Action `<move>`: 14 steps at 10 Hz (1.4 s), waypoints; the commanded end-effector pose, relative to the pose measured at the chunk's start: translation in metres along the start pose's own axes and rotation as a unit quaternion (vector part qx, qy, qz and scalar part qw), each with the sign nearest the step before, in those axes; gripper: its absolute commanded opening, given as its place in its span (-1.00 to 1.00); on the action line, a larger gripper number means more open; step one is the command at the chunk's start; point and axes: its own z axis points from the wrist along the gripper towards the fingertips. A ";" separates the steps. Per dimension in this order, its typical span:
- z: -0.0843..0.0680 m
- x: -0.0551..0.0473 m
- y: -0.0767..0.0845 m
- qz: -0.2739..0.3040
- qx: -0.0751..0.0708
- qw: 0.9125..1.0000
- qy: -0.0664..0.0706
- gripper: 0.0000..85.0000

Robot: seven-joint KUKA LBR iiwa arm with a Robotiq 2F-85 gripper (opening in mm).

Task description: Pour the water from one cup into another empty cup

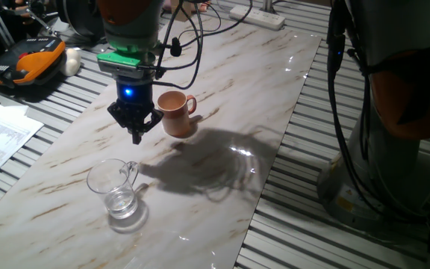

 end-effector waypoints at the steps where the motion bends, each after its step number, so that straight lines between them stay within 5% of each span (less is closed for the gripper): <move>1: 0.001 0.000 0.001 0.006 -0.009 1.000 0.003 -1.00; 7: 0.012 0.005 0.002 0.028 -0.038 0.999 0.006 -1.00; 10: 0.012 0.007 0.002 0.030 -0.032 0.999 -0.003 -1.00; 11: 0.013 0.007 0.002 0.031 -0.028 0.999 -0.008 -0.60; 14: 0.015 0.008 0.002 0.033 -0.024 0.999 -0.014 -0.60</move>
